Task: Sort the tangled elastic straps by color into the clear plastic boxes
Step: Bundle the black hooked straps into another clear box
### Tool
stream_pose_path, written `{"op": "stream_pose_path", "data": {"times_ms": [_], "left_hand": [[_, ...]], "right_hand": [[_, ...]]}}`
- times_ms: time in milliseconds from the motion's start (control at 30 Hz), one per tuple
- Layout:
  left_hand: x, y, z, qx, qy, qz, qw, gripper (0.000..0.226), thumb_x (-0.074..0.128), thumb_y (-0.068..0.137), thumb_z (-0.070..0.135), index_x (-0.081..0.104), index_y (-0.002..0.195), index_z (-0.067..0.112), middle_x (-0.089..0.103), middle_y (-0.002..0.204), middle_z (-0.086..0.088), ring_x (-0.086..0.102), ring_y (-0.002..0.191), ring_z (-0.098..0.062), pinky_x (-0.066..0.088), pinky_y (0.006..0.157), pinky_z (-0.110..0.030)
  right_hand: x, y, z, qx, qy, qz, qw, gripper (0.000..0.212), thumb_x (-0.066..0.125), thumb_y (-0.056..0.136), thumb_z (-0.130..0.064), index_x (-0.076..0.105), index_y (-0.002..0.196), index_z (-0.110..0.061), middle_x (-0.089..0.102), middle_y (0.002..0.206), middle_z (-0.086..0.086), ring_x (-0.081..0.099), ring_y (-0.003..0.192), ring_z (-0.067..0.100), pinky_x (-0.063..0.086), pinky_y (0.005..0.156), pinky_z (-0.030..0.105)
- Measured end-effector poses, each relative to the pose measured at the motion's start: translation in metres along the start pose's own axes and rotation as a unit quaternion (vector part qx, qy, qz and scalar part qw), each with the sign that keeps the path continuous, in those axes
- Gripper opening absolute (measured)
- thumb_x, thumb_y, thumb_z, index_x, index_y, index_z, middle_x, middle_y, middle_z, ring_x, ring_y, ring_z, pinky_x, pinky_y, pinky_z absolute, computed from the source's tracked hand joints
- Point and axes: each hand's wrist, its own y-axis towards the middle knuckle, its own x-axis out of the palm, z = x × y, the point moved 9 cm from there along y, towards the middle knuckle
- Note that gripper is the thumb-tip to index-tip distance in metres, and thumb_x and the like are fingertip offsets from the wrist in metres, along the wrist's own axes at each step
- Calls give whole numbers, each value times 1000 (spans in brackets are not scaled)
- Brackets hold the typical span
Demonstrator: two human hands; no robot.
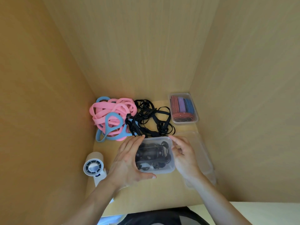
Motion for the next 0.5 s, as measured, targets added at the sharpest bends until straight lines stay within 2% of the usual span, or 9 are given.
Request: {"op": "stream_pose_path", "data": {"times_ms": [167,300,500], "left_hand": [[-6,2,5,5,1,9,1000,127,81,47,80,30,152,31,37,150,16,30,142,-12,35,117,-41],[-8,3,8,7,-7,4,1000,127,81,47,80,29,153,32,35,151,17,28,144,-11,37,116,-42],[-24,7,21,40,-34,24,998,120,86,53,68,30,153,30,27,155,19,19,150,-7,33,119,-39]], "right_hand": [[-3,1,-13,-20,4,16,1000,37,56,100,-6,65,126,-30,54,107,-26,60,97,0,49,82,12],[-6,-1,-15,-1,30,23,999,36,59,99,-5,67,120,-33,61,106,-18,61,94,0,49,76,10],[-15,0,-17,83,136,22,987,23,62,98,-10,74,108,-26,76,100,-10,71,94,7,58,75,22]]}}
